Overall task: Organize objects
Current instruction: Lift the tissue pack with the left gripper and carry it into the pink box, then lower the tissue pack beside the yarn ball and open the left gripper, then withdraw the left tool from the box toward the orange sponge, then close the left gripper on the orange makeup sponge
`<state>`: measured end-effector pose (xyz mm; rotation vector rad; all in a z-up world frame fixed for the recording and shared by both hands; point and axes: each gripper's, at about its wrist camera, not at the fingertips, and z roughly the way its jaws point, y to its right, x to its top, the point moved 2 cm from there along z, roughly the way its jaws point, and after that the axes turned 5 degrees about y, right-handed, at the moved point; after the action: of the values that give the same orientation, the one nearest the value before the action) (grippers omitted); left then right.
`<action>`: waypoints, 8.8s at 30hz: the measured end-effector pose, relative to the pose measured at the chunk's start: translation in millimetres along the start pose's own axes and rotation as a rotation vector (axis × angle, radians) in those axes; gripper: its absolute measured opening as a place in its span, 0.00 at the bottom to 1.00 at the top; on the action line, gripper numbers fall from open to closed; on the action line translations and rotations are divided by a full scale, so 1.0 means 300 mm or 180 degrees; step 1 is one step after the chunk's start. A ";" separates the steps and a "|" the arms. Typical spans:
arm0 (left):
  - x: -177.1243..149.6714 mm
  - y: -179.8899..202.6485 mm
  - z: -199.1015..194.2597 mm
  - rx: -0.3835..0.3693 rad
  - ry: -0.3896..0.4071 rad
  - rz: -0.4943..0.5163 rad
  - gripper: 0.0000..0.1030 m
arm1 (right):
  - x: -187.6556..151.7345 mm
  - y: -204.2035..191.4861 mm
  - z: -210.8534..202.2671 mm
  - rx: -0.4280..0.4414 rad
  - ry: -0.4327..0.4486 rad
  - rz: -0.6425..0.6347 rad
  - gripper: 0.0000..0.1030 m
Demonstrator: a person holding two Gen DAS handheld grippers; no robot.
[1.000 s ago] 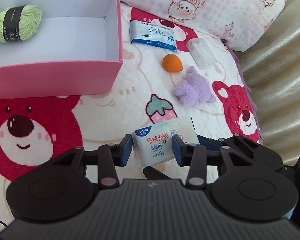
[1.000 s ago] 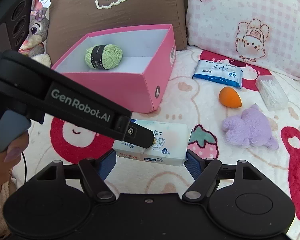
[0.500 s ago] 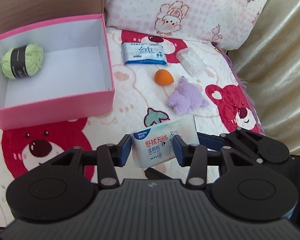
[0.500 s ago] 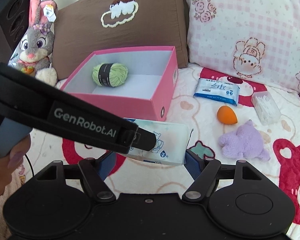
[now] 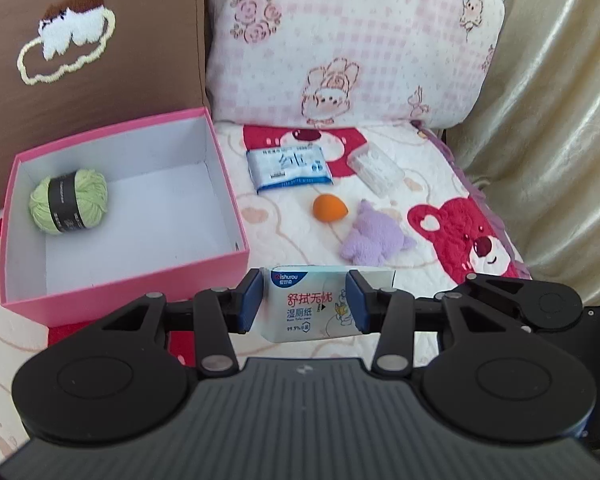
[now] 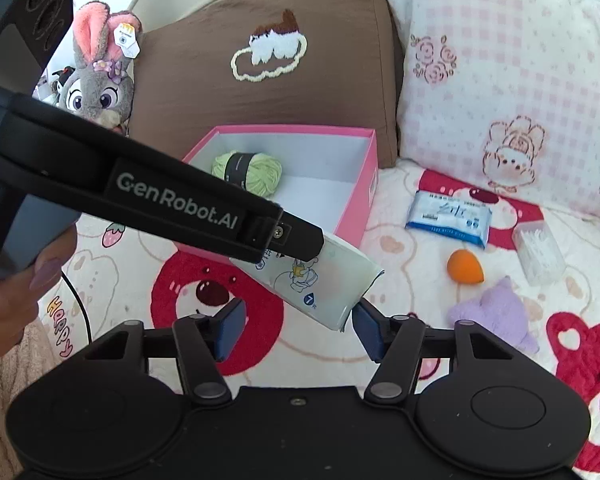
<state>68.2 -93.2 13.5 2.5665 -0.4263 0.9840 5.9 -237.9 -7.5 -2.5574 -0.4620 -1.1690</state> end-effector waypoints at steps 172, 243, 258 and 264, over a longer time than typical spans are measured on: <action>0.020 -0.149 -0.193 0.0286 0.0124 -0.0151 0.66 | 0.220 0.100 -0.169 0.0004 -0.0063 -0.0368 0.41; 0.117 0.086 0.956 -0.0013 -0.0382 -0.0570 0.34 | -0.073 0.668 0.496 -0.0328 0.0116 0.0513 0.66; 0.111 0.090 0.956 -0.0025 -0.0415 -0.0634 0.34 | -0.097 0.670 0.560 -0.0483 0.0035 0.0195 0.46; 0.112 0.098 0.900 -0.0118 -0.0429 -0.0689 0.33 | -0.100 0.637 0.507 -0.0517 0.0090 0.0007 0.45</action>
<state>236.4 -240.6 -144.3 2.5880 -0.1935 0.7239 166.9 -357.0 -150.8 -2.6722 -0.3714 -1.2891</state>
